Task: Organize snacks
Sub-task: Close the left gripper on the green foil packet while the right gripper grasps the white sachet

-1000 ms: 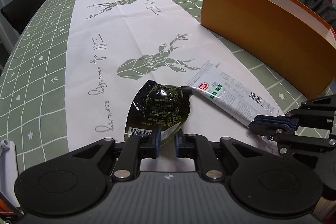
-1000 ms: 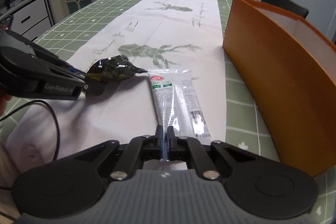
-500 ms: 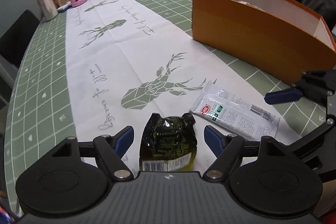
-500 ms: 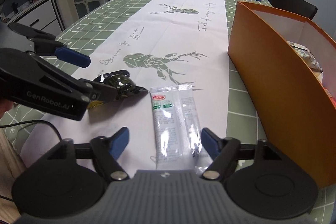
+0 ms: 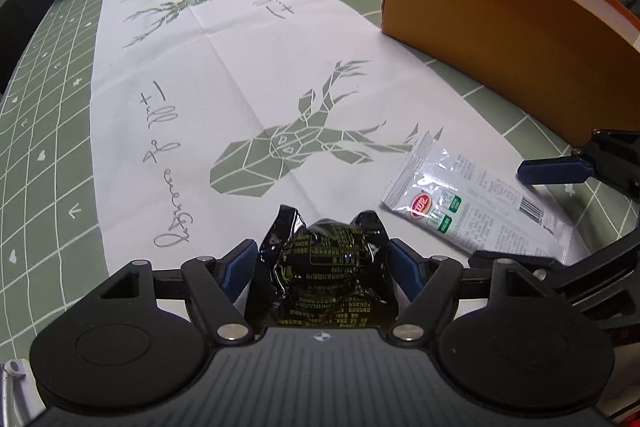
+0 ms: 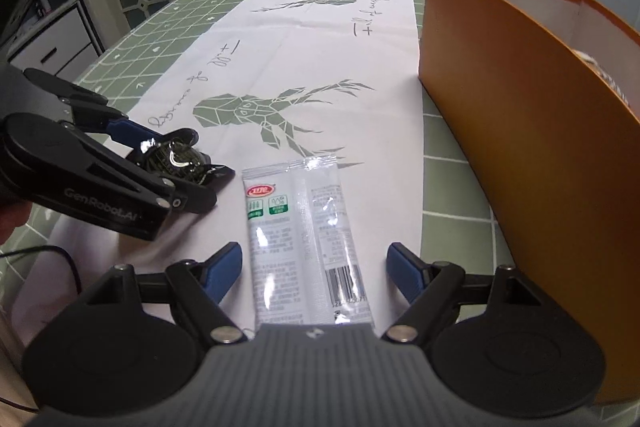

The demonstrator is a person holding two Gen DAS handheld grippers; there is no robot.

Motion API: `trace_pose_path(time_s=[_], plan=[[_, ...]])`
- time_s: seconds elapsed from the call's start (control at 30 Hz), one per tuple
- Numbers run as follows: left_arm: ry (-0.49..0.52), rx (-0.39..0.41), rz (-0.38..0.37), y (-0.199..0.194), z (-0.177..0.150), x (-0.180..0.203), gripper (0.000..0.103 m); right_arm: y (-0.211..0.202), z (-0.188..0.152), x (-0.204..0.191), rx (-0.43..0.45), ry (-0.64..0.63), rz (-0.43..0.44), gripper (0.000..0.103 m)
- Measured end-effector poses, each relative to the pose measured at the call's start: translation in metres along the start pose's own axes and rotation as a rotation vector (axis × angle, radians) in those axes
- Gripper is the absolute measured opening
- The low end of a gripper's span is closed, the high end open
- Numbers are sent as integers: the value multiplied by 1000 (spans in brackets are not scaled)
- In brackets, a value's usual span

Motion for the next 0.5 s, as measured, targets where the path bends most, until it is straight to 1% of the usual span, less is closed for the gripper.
trace_pose_path(time_s=[0.07, 0.13, 0.23, 0.27, 0.3, 0.33, 0.5], plan=[[-8, 1, -8, 0, 1, -2, 82, 1, -1, -6, 4, -63, -32, 78], [-1, 1, -16, -1, 1, -1, 75, 1, -1, -7, 10, -63, -24, 77], [8, -16, -17, -2, 0, 0, 74, -1, 0, -11, 14, -80, -15, 69], [14, -28, -16, -2, 1, 0, 74, -2, 0, -12, 17, -82, -13, 63], [20, -38, -14, -1, 1, 0, 73, -2, 0, -13, 16, -89, -15, 60], [26, -47, -10, -1, 1, 1, 72, -3, 0, -14, 13, -93, -9, 54], [31, -79, -7, 0, 0, 2, 72, -3, 2, -12, 0, -82, -3, 50]])
Point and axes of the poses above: each gripper's, at about its wrist camera, not at the fingertips, and y roughly the way its jaws point, x to its right, z to its top, the point moved 7 cm from there along y, roughly the way its jaws point, and after that the axes turned 11 degrees about -y, right-handed, at the moved point
